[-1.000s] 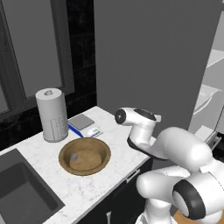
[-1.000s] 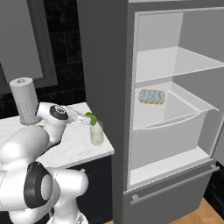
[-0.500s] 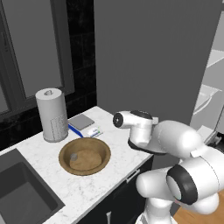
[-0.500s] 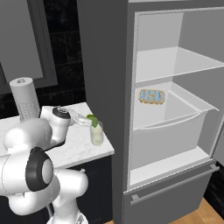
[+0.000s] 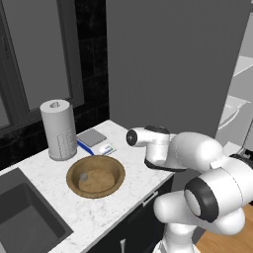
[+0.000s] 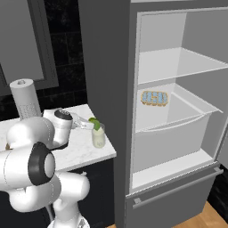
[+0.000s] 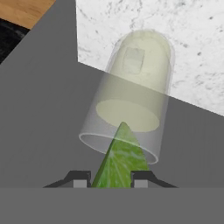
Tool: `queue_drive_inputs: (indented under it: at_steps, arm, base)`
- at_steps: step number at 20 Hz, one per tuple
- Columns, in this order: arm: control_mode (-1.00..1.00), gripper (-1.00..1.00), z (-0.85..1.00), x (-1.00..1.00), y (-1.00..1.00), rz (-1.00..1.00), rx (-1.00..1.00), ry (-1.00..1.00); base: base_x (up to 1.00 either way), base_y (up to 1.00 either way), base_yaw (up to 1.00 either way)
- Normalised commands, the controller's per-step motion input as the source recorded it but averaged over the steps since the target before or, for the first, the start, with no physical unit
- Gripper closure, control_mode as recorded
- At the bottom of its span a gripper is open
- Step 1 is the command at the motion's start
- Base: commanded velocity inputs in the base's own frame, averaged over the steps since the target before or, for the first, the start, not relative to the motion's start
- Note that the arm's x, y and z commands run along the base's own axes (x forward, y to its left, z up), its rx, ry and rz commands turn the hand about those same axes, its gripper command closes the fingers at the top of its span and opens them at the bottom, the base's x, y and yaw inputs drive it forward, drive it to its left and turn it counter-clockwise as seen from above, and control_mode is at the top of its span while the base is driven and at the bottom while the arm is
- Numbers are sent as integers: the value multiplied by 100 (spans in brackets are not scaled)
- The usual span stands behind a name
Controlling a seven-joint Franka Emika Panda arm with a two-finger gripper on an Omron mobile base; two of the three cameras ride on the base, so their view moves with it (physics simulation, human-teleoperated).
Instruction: Grab a lemon wedge from the fridge and one ice cube from the ice bowl, and put them in the glass of lemonade.
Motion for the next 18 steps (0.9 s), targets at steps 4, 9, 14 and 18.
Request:
queue_drive_inputs:
  at_steps: [4, 9, 14, 18]
  arm:
    - [-100, 100, 0, 0, 0, 0, 0, 0]
    - [-100, 100, 0, 0, 0, 0, 0, 0]
    - [-100, 100, -8, 0, 0, 0, 0, 0]
    - [-100, 100, -15, 0, 0, 0, -1, 0]
  base:
    - [0, 0, 0]
    - [0, 0, 0]
    - [0, 0, 0]
    - [0, 0, 0]
